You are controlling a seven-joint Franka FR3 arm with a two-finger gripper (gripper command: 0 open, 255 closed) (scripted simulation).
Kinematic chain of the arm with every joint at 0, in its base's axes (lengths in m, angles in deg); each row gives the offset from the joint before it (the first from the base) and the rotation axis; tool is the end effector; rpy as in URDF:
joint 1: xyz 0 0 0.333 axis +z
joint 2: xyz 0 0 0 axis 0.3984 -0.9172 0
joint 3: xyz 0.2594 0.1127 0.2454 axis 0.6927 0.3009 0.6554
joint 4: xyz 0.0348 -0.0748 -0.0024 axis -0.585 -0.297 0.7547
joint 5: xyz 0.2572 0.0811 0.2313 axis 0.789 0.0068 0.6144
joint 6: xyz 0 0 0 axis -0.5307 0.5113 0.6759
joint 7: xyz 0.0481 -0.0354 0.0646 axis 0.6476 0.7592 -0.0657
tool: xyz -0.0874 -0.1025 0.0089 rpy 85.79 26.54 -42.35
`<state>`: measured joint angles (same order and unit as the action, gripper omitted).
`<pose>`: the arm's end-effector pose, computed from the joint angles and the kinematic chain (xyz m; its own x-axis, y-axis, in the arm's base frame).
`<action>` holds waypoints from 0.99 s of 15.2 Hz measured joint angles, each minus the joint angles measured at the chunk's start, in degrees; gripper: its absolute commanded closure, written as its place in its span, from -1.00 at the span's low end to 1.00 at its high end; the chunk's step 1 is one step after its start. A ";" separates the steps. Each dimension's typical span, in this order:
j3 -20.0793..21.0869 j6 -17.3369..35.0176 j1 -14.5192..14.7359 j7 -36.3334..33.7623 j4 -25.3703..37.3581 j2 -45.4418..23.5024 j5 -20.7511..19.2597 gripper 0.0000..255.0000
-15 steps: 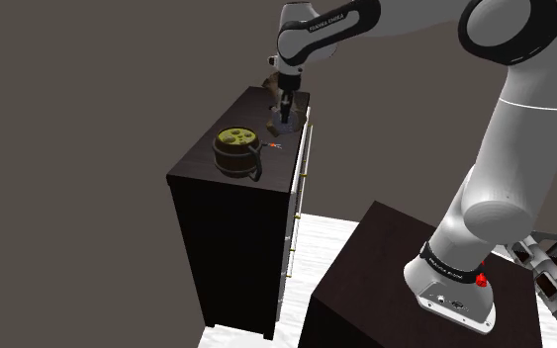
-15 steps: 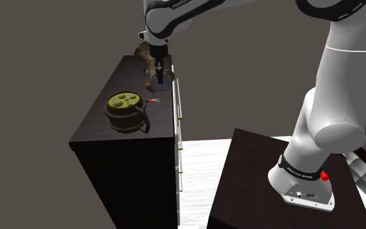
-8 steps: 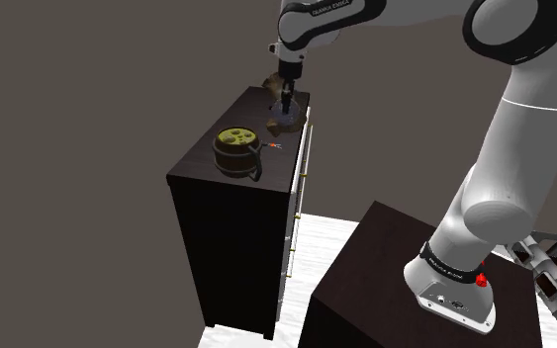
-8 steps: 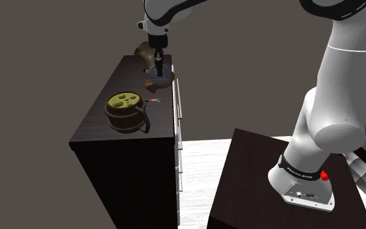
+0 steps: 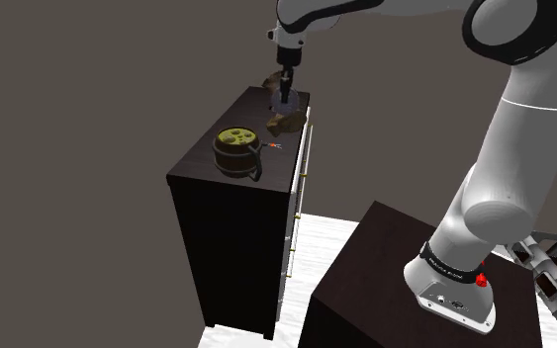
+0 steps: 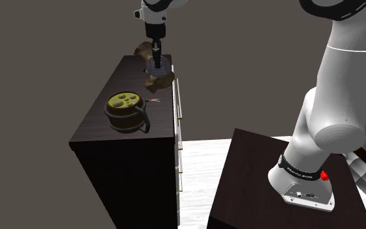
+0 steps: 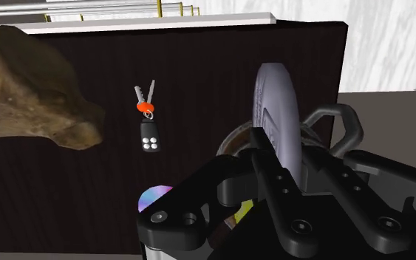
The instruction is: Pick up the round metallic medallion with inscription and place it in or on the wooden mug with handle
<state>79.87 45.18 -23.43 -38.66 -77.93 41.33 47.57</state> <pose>0.5775 -0.0753 0.5627 0.8846 0.4652 0.0309 0.4633 -0.8846 0.0539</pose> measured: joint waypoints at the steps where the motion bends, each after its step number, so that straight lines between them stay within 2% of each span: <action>1: 0.29 -0.63 0.36 -0.63 1.47 -0.86 0.03 1.00; 5: 1.88 -3.38 2.50 -4.39 9.16 -5.94 0.11 1.00; 9: 3.17 -7.47 4.56 -7.84 20.45 -13.17 0.19 1.00; 11: 3.79 -10.80 5.74 -9.72 28.51 -17.99 0.21 1.00; 15: 3.98 -9.34 6.20 -10.44 28.41 -19.44 0.18 1.00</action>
<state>83.85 35.84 -17.23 -49.10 -49.53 21.89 47.75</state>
